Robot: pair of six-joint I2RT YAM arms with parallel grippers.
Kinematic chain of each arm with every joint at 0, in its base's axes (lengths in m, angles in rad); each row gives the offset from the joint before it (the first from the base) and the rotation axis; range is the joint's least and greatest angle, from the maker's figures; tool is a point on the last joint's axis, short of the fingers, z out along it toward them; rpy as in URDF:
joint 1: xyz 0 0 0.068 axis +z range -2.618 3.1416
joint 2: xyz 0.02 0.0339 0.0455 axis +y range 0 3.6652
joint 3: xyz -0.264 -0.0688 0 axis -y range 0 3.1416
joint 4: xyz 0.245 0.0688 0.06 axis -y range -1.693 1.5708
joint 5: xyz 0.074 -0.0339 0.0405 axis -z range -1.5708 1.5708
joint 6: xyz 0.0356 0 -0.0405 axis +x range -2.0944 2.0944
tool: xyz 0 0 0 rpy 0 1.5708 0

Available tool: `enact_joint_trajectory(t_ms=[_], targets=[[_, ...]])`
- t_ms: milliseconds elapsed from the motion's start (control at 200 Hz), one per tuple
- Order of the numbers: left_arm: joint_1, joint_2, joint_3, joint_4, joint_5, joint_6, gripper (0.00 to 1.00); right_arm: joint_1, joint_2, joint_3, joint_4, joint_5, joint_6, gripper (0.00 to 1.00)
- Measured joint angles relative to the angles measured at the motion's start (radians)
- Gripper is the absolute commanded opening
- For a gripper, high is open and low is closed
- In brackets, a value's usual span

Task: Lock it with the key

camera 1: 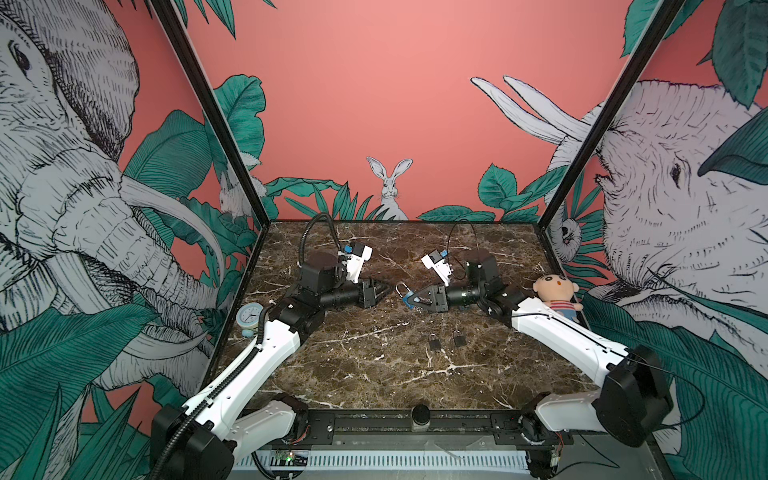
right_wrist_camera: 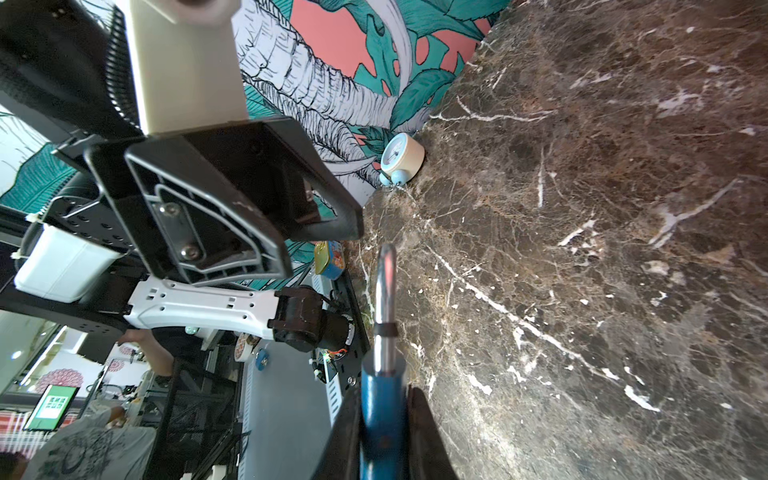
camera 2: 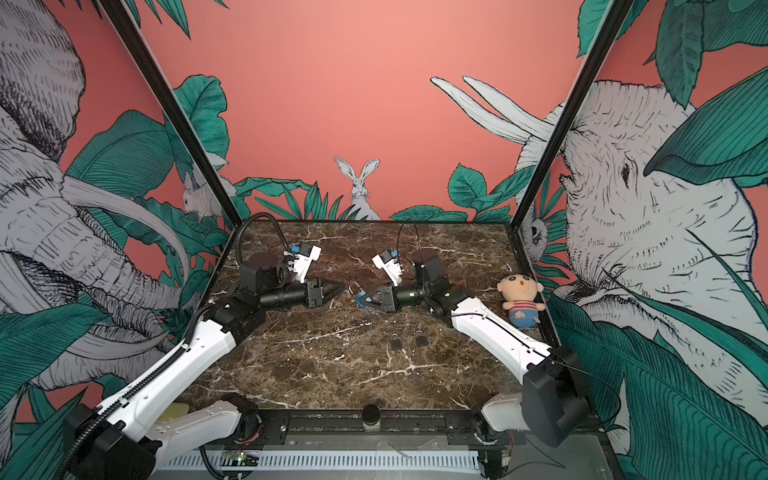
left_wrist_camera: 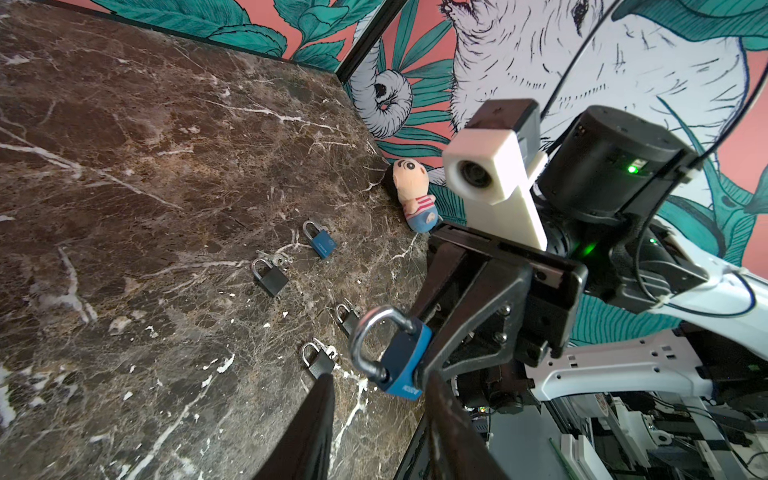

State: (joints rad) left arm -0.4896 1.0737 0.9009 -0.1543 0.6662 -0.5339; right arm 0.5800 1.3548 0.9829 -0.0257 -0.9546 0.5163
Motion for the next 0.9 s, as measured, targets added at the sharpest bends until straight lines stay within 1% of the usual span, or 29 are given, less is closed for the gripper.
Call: enact_joint_trajectory(t_ms=[240, 465, 590, 715, 900], targets=[[0.016, 0.006, -0.003, 0.058, 0.056, -0.009, 0.39, -0.005, 0.000, -0.015, 0.070, -0.074, 0.054, 0.00], [0.029, 0.023, -0.014, 0.121, 0.105, -0.032, 0.38, -0.007, 0.014, -0.032, 0.104, -0.109, 0.091, 0.00], [0.029, 0.047, -0.014, 0.138, 0.132, -0.038, 0.32, -0.007, 0.019, -0.033, 0.135, -0.124, 0.113, 0.00], [0.029, 0.063, -0.015, 0.140, 0.150, -0.042, 0.31, -0.007, 0.019, -0.033, 0.153, -0.135, 0.129, 0.00], [0.032, 0.069, -0.019, 0.153, 0.169, -0.048, 0.25, -0.007, 0.020, -0.033, 0.174, -0.145, 0.144, 0.00]])
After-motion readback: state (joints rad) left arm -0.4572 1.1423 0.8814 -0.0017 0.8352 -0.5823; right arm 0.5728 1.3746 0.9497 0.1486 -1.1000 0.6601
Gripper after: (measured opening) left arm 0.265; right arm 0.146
